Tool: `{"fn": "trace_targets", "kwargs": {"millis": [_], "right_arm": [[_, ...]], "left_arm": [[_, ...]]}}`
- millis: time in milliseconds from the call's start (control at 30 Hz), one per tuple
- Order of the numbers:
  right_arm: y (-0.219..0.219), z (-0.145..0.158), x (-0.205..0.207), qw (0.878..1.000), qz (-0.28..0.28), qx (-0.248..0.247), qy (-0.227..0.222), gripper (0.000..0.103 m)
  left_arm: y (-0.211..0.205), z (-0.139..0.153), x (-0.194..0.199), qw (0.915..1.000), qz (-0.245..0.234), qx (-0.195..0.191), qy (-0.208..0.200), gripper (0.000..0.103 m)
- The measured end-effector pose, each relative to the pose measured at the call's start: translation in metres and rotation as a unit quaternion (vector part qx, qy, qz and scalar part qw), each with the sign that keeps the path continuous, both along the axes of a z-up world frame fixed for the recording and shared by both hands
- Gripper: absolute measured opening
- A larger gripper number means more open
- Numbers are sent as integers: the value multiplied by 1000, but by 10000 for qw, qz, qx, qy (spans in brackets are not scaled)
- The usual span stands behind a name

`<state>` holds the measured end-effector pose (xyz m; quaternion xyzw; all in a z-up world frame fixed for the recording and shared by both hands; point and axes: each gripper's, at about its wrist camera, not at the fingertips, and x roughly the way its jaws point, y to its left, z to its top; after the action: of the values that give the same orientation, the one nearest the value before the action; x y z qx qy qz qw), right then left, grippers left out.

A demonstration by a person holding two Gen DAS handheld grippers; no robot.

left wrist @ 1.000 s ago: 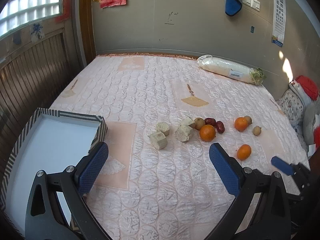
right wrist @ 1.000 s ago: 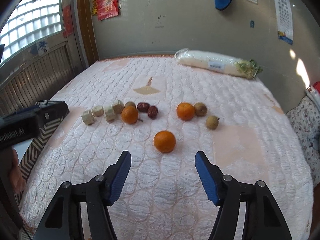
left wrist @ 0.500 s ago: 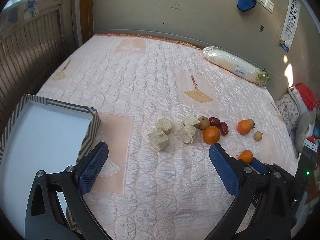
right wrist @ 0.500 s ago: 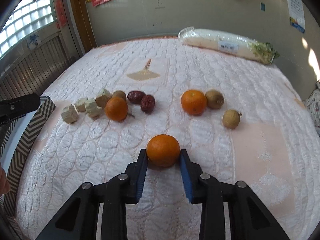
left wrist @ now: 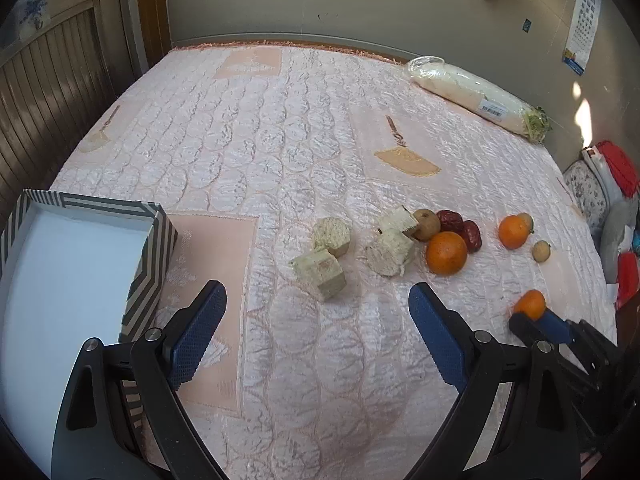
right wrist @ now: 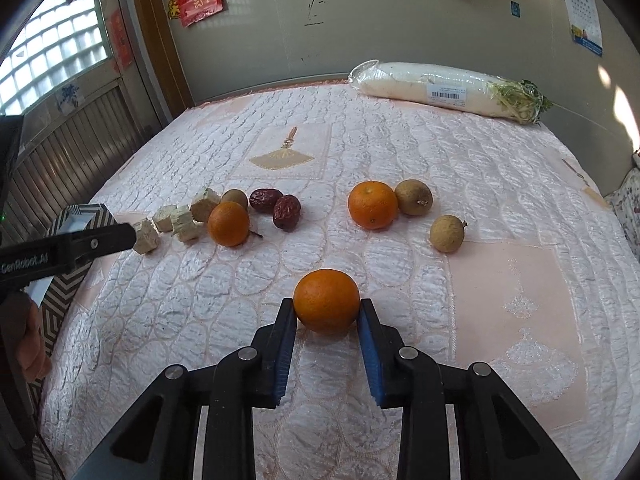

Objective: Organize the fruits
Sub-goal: 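Grasp the large orange with the right tool while the left tool grasps a beige cube, then carry the orange with the right tool while the left tool carries the cube over the white tray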

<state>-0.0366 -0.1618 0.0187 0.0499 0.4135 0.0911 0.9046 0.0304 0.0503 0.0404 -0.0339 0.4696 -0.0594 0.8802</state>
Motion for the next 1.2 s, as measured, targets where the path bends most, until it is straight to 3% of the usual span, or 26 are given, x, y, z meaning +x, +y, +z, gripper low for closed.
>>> {"fn": "trace_targets", "kwargs": {"millis": [200, 300, 467, 633, 700, 767, 800, 833, 933, 1000, 1200], "right_arm": [[2, 3, -3, 10000, 20, -16, -40, 30], [1, 6, -4, 10000, 8, 21, -95, 30], [5, 6, -4, 9999, 38, 27, -97, 30], [6, 5, -4, 10000, 55, 8, -71, 30], [6, 5, -4, 10000, 55, -8, -77, 30], [5, 5, -5, 9999, 60, -11, -92, 30], [5, 5, -5, 9999, 58, -13, -103, 30], [5, 5, -5, 9999, 66, -9, -110, 30], [7, 6, -5, 9998, 137, 2, -129, 30], [10, 7, -6, 9998, 165, 26, -145, 30], [15, 10, -11, 9995, 228, 150, -154, 30]], "left_arm": [[20, -4, 4, 9982, 448, 360, 168, 94], [37, -4, 3, 9972, 665, 254, 223, 94], [33, 2, 0, 9986, 487, 29, 224, 94], [9, -6, 8, 9988, 291, 181, 336, 94], [6, -12, 14, 9985, 296, 69, 461, 93], [6, -14, 15, 9984, 295, 7, 481, 78], [7, -15, 16, 9982, 300, 32, 511, 63], [8, -16, 18, 9981, 289, -25, 547, 55], [11, -15, 18, 9969, 139, -422, 652, 26], [10, -11, 16, 9971, 131, -463, 588, 20], [22, -2, 6, 9972, 235, -526, 471, 19]]}}
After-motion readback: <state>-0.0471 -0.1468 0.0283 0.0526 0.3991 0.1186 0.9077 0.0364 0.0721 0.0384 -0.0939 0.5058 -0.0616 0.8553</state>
